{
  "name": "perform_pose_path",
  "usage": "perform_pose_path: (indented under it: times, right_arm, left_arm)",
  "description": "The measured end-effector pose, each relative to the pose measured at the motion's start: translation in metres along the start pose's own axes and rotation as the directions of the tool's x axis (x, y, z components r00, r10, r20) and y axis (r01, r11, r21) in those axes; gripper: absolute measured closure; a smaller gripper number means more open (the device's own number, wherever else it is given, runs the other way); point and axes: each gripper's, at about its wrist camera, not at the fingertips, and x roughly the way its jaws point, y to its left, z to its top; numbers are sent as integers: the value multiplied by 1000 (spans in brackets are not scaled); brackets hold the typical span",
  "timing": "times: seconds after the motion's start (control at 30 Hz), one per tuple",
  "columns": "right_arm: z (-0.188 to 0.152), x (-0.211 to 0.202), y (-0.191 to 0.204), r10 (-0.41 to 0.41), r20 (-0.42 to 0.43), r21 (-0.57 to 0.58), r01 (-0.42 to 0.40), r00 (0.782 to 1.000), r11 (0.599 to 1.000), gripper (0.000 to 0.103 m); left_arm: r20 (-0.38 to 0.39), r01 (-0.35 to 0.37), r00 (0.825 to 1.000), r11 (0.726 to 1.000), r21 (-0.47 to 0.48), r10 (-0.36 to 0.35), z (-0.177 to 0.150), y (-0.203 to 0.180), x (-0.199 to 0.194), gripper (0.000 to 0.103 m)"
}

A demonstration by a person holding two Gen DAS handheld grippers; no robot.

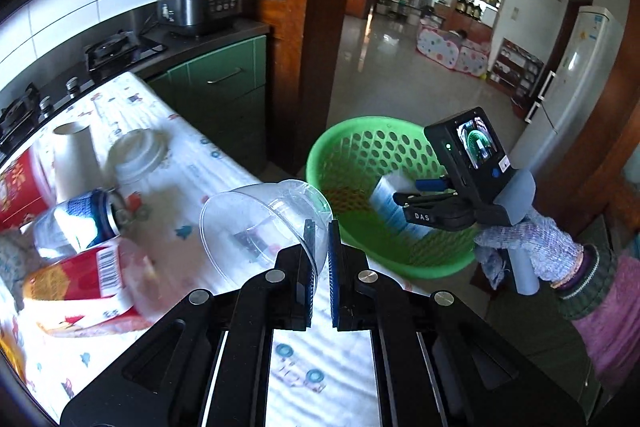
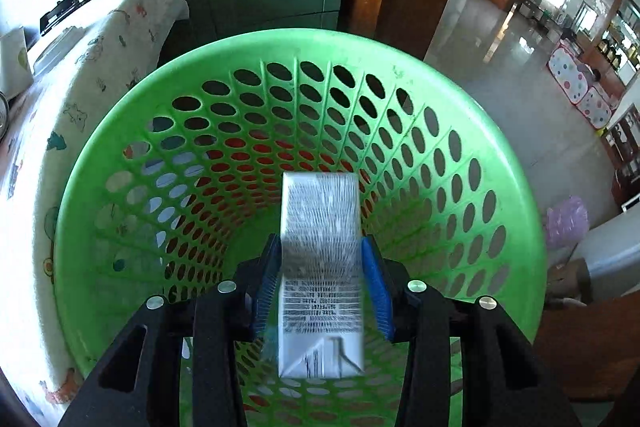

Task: Collect trash
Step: 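Carry the carton into the green basket and open the right tool while the left tool grips the clear cup, then release the clear plastic cup from the left tool into the green basket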

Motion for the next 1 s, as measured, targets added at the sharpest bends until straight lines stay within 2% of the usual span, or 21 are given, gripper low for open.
perform_pose_path:
  times: [0.2, 0.53, 0.8, 0.87, 0.9, 0.93, 1.0]
  right_arm:
    - [-7, -15, -10, 18, 40, 25, -19, 999, 1000, 60]
    - [-32, -85, -43, -18, 167, 44, 10, 986, 999, 40]
    - [-50, -131, -60, -40, 234, 71, 24, 971, 997, 35]
    - [-53, -136, -61, -49, 245, 73, 32, 968, 997, 34]
    - [-55, -139, -62, -56, 250, 72, 39, 967, 997, 34]
    - [-56, -141, -62, -62, 255, 73, 45, 965, 996, 34]
    - [-59, -144, -63, -64, 255, 77, 46, 965, 996, 34]
  left_arm:
    - [-11, 37, 999, 999, 20, -37, 11, -15, 16, 98]
    - [-51, 80, 996, 993, 90, -76, 30, -55, 55, 98]
    - [-93, 98, 992, 990, 100, -89, 36, -78, 88, 96]
    - [-107, 103, 990, 990, 99, -92, 34, -80, 93, 91]
    - [-109, 106, 989, 990, 94, -96, 34, -79, 94, 82]
    - [-108, 105, 990, 991, 86, -96, 34, -79, 95, 63]
    - [-81, 88, 993, 993, 80, -82, 35, -78, 93, 46]
